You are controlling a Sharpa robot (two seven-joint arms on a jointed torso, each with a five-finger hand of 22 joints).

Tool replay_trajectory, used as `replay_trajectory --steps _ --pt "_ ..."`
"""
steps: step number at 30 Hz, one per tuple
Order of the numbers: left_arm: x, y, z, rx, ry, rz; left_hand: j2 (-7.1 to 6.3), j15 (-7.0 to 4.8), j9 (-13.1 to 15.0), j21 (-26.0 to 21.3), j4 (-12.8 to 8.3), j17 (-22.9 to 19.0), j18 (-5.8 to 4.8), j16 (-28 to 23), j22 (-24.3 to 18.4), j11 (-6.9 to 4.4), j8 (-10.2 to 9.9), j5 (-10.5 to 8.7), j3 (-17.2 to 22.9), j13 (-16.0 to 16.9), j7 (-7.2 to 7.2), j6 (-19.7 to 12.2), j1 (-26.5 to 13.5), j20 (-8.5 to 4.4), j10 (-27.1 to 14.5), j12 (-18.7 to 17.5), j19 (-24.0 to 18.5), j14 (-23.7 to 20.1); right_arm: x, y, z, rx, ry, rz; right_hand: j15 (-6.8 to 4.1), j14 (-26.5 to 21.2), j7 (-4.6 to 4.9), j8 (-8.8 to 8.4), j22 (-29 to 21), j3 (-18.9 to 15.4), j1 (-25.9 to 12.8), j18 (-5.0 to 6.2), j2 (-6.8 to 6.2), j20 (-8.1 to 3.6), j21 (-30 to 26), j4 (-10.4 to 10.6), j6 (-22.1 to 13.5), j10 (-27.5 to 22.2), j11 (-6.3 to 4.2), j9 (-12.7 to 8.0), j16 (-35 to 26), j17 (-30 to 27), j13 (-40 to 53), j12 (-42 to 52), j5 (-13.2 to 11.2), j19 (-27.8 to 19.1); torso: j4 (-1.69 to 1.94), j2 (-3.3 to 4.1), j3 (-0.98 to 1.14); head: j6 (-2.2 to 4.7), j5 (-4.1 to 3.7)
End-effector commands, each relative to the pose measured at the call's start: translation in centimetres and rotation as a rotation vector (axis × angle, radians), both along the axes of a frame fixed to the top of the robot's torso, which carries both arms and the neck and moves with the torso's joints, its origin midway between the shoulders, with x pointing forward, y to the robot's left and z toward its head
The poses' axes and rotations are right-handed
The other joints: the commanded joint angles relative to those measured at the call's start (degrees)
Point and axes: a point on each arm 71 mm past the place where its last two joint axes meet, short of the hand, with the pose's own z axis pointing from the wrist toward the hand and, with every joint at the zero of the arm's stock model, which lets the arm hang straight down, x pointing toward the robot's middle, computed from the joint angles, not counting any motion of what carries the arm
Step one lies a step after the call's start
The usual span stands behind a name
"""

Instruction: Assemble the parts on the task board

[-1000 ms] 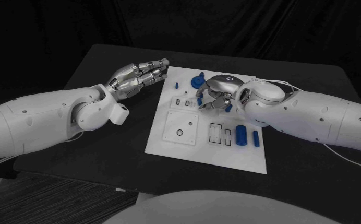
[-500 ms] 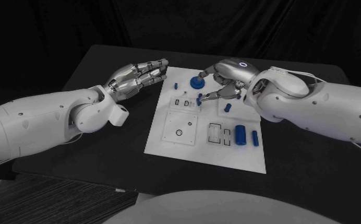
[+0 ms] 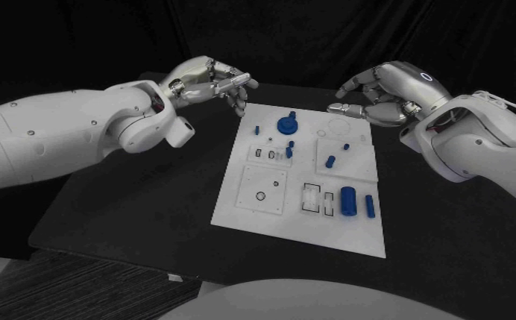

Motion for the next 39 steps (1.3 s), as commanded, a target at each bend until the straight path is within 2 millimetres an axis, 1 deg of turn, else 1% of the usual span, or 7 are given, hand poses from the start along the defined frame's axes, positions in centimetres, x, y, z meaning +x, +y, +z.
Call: replay_trajectory --steps 1,2,3,4,9,27,39 --pt "0.9 -1.0 0.2 0.339 0.057 0.001 0.12 -1.42 1.2 6.8 0.4 5.0 1.16 8.5 4.0 -1.82 2.2 -1.77 -3.5 4.7 -0.74 1.6 -1.5 -2.52 4.2 6.9 4.8 3.5 0.1 -0.3 0.7 0.096 -0.036 -0.024 0.45 5.6 0.04 1.24 15.2 1.4 -0.5 -1.14 1.35 0.20 1.2 0.3 0.3 5.0 0.61 1.0 0.6 13.6 15.2 1.0 1.2 4.4 -0.52 -0.87 0.49 0.26 0.50" --pt "1.5 -1.7 1.1 0.443 0.089 -0.028 0.12 -1.42 1.2 6.8 0.4 5.0 1.16 8.5 4.0 -1.82 2.2 -1.77 -3.5 4.7 -0.74 1.6 -1.5 -2.52 4.2 6.9 4.8 3.5 0.2 -0.3 0.8 0.104 -0.037 -0.028 0.52 5.6 0.07 1.51 15.1 1.3 -0.4 -1.12 1.69 0.27 1.2 0.3 0.2 5.0 0.67 1.2 0.5 13.5 15.2 1.0 1.9 4.3 -0.68 -1.12 0.64 0.16 0.61" --pt "1.8 -2.2 1.6 0.515 0.115 -0.050 0.77 -3.66 2.7 28.1 0.7 49.7 -2.78 32.9 30.3 -3.56 4.5 -1.07 -5.3 57.9 -2.70 4.1 -2.8 -3.54 42.1 27.0 16.8 29.8 0.4 -0.2 0.8 0.109 -0.035 -0.029 0.54 5.6 0.07 1.60 15.1 1.3 -0.4 -1.12 1.79 0.29 1.1 0.3 0.3 5.0 0.70 1.3 0.5 13.5 15.2 1.0 2.0 4.3 -0.75 -1.26 0.71 0.17 0.67" --pt "2.1 -2.6 2.0 0.584 0.142 -0.072 1.65 -3.73 4.6 37.8 0.7 70.3 -3.83 38.8 40.3 -3.74 5.7 -1.07 -7.8 69.9 -2.15 3.5 -2.0 -5.27 50.3 29.1 13.9 39.9 0.5 0.0 0.7 0.112 -0.032 -0.030 0.56 5.6 0.08 1.70 15.1 1.3 -0.4 -1.10 1.92 0.32 1.1 0.3 0.3 5.0 0.72 1.4 0.5 13.4 15.2 1.0 2.2 4.3 -0.83 -1.41 0.81 0.21 0.76" --pt "3.3 -4.1 2.6 0.849 0.259 -0.126 3.55 -4.74 8.0 50.4 1.0 72.6 -7.03 39.0 62.6 -5.01 7.8 -1.31 -11.8 69.9 -3.87 7.5 -7.0 -5.20 50.3 29.1 27.9 41.7 1.4 1.1 0.5 0.125 -0.009 -0.027 0.68 5.5 0.13 2.11 15.0 1.3 -0.2 -1.02 2.34 0.43 0.8 0.2 0.3 5.0 0.87 1.7 0.3 13.2 15.2 1.0 2.9 4.2 -1.21 -2.27 1.44 -0.68 0.31" --pt "6.2 -12.1 1.1 1.211 0.380 -0.092 6.15 -5.97 10.0 51.9 -1.4 72.6 -7.61 39.0 66.0 -6.01 3.9 0.76 -7.4 69.9 -4.62 9.8 -5.7 -6.02 50.3 29.1 30.3 41.7 1.3 0.8 0.3 0.134 0.045 -0.060 0.90 5.4 0.31 3.02 14.8 0.9 1.4 -0.87 2.74 0.72 0.4 0.2 -0.4 5.0 1.08 2.5 0.1 12.7 15.2 1.0 6.3 3.9 -6.86 -5.50 5.40 -1.48 4.67" --pt "5.9 -14.2 -2.5 1.207 0.423 -0.068 6.17 -6.79 10.5 52.0 -2.4 72.6 -7.74 39.0 66.6 -6.83 2.7 3.40 -4.7 69.9 -5.44 12.8 -6.1 -6.71 50.3 29.1 31.1 41.7 1.5 -0.4 0.1 0.120 0.069 -0.099 0.94 5.4 0.33 3.52 14.7 0.9 2.5 -0.77 2.84 0.80 0.1 0.2 -0.7 5.0 1.11 2.9 0.0 12.3 15.2 1.0 8.0 3.7 -8.02 -4.84 5.22 -1.48 6.34"
